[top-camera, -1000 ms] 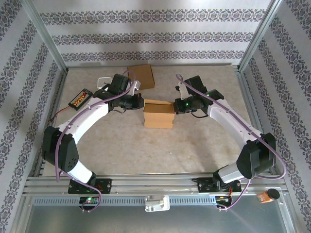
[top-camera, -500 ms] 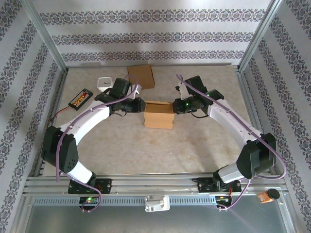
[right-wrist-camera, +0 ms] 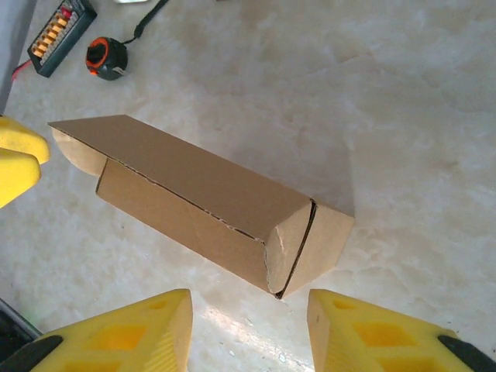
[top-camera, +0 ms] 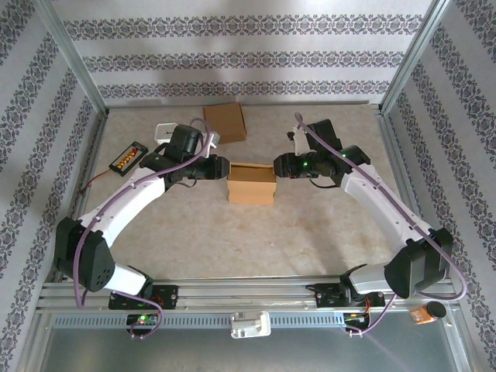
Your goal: Fold the paper box
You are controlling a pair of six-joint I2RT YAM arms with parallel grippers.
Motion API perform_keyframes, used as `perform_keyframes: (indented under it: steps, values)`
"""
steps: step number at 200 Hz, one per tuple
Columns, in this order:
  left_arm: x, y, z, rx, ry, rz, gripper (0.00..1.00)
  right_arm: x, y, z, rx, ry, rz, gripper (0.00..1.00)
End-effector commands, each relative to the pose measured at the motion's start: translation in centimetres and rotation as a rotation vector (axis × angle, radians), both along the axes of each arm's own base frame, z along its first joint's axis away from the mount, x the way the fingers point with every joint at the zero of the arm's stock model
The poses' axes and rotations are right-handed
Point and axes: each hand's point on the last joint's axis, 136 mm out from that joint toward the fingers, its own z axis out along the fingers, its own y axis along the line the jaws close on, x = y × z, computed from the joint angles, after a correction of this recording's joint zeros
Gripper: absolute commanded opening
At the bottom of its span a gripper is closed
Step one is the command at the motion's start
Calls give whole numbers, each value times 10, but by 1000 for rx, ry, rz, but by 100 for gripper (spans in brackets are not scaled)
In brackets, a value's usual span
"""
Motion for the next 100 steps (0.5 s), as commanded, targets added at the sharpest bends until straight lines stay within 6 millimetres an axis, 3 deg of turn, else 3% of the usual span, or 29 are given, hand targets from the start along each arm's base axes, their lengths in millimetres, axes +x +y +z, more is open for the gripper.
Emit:
perform_keyframes:
  steps: [1,25,45,71,100]
  values:
    - [4,3,26,-49,-77,63,33,10,-6,31,74,-68,-86,46]
    - [19,21,43,-95,-124,250,33,25,-19,27,194,-9,-289,47]
    - [31,29,43,-125,-84,373,33,30,-17,15,293,134,-392,44]
    - [39,18,32,-144,14,385,31,29,-2,2,370,266,-391,44]
    - [41,10,22,-133,43,353,31,25,6,-8,362,303,-368,43]
